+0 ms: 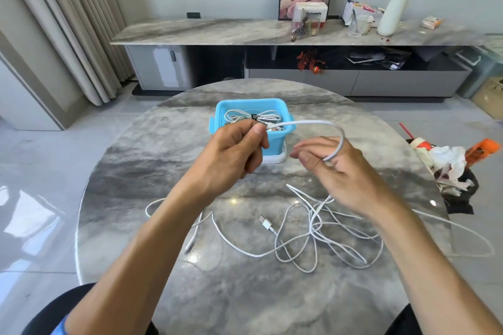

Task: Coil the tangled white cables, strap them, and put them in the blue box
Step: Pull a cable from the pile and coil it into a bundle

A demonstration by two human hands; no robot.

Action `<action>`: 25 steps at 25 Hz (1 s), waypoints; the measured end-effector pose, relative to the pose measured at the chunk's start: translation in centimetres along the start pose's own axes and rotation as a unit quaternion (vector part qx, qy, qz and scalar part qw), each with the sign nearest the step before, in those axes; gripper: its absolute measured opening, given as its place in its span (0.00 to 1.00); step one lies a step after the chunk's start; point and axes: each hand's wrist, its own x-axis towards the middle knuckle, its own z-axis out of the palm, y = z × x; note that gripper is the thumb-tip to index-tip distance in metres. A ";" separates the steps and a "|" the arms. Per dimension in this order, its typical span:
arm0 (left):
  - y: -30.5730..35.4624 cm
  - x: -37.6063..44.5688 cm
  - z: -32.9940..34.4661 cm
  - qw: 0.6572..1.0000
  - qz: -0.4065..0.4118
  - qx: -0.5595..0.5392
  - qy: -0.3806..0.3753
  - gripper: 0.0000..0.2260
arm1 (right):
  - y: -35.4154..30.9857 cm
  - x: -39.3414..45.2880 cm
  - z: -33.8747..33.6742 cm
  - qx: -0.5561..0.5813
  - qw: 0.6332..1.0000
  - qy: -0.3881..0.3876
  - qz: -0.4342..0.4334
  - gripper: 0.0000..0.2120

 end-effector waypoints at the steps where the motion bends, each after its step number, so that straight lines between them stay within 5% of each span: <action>1: -0.1 0.1 0.1 1.000 -0.002 -0.008 0.014 0.14 | -0.1 -0.1 0.5 -0.005 1.000 -0.026 0.012 0.24; 6: -1.1 -0.8 3.2 0.997 0.042 0.059 -0.004 0.14 | -1.0 -0.2 3.2 0.237 0.965 -0.080 0.076 0.24; 9: -1.7 -1.1 4.5 0.976 0.104 0.161 0.104 0.14 | -2.0 0.0 4.3 0.467 0.869 -0.093 0.138 0.25; 11: -2.2 -0.9 4.3 0.959 0.131 0.202 0.150 0.14 | -2.1 0.0 4.5 0.524 0.833 -0.112 0.136 0.25; 16: -1.3 -1.7 5.5 0.997 0.023 -0.032 0.066 0.16 | -2.7 -0.4 4.6 0.483 0.852 -0.100 0.174 0.24; 21: -1.2 -1.7 4.7 0.994 -0.073 -0.077 -0.029 0.14 | -2.1 0.6 0.5 0.598 0.788 0.030 0.146 0.15; 25: -0.7 -2.4 5.9 0.972 -0.138 -0.104 -0.160 0.13 | -2.6 0.3 1.2 0.585 0.785 0.080 0.188 0.25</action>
